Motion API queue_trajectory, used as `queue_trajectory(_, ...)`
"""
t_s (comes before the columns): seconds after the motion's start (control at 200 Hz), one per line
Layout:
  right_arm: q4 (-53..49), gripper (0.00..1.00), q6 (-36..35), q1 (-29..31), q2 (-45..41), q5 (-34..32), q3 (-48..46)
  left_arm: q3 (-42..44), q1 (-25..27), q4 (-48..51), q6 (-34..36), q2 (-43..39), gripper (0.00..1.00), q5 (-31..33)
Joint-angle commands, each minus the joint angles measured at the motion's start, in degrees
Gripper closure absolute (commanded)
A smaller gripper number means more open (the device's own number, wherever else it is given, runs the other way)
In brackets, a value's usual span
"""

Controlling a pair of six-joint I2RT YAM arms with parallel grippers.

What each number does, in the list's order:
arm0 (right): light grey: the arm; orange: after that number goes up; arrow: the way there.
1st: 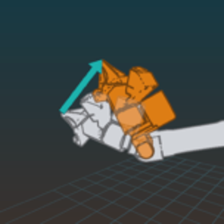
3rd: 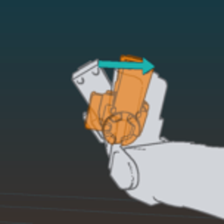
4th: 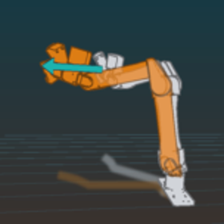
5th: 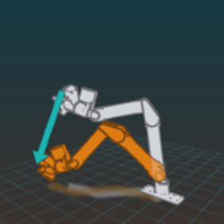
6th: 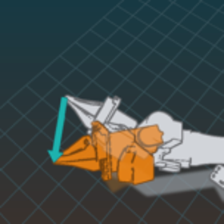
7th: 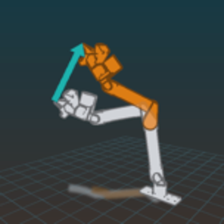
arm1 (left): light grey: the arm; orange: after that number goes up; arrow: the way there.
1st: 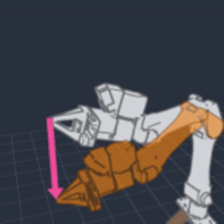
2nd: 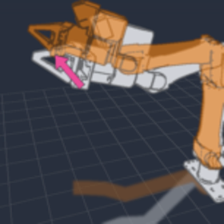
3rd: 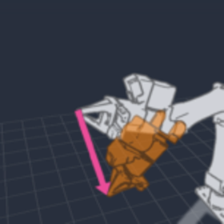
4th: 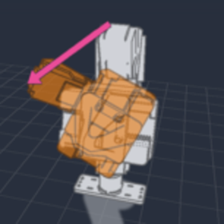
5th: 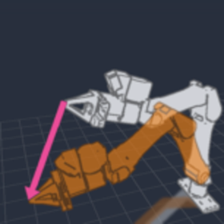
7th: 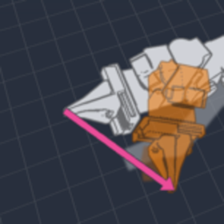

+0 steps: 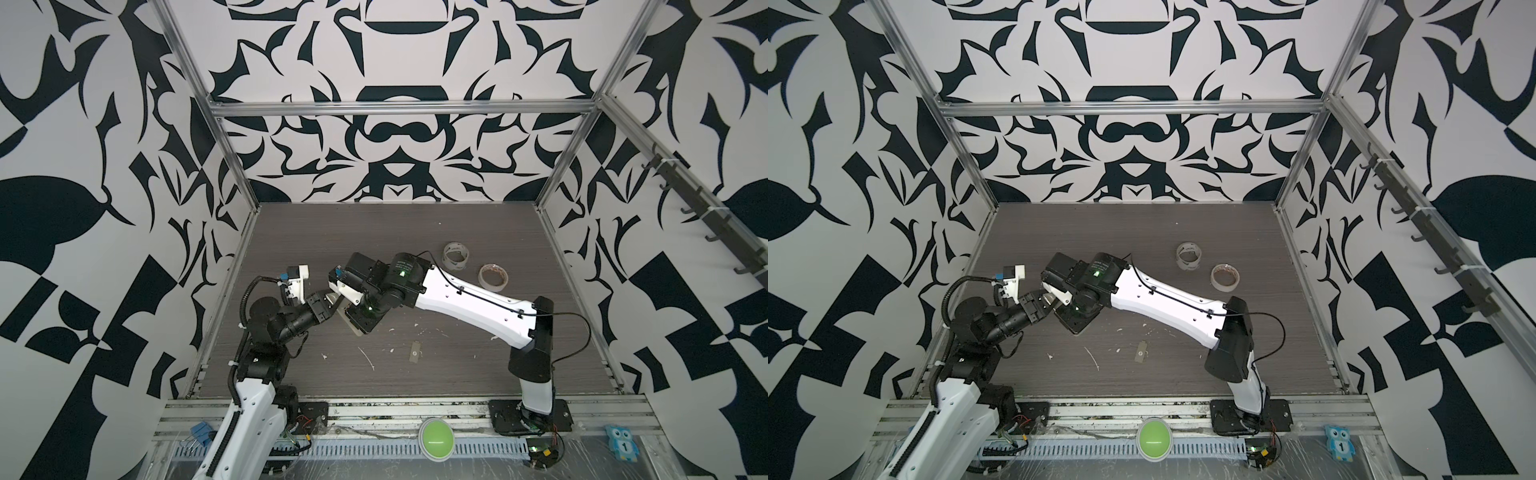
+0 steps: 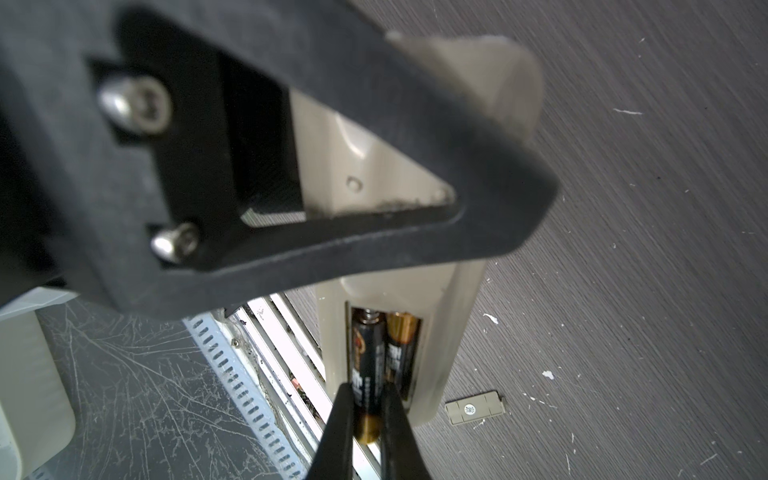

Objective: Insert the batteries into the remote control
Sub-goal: 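Press the held battery down into the compartment with the right gripper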

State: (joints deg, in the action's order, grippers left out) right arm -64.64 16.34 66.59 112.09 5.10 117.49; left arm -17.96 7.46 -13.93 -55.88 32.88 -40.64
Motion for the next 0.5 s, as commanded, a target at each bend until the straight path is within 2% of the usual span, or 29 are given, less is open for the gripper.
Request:
queue_trajectory(0.0, -1.6, 1.0, -0.39, 0.38, -0.23, -1.88, 2.53, -0.37, -0.15, -2.57, -1.02, -0.89, 1.0, -1.52)
queue_trajectory(0.495, -2.86, 1.0, 0.1, 0.61, -0.03, -4.93, 4.23, 0.37, -0.16, -6.54, -4.77, -0.55, 1.0, -2.07)
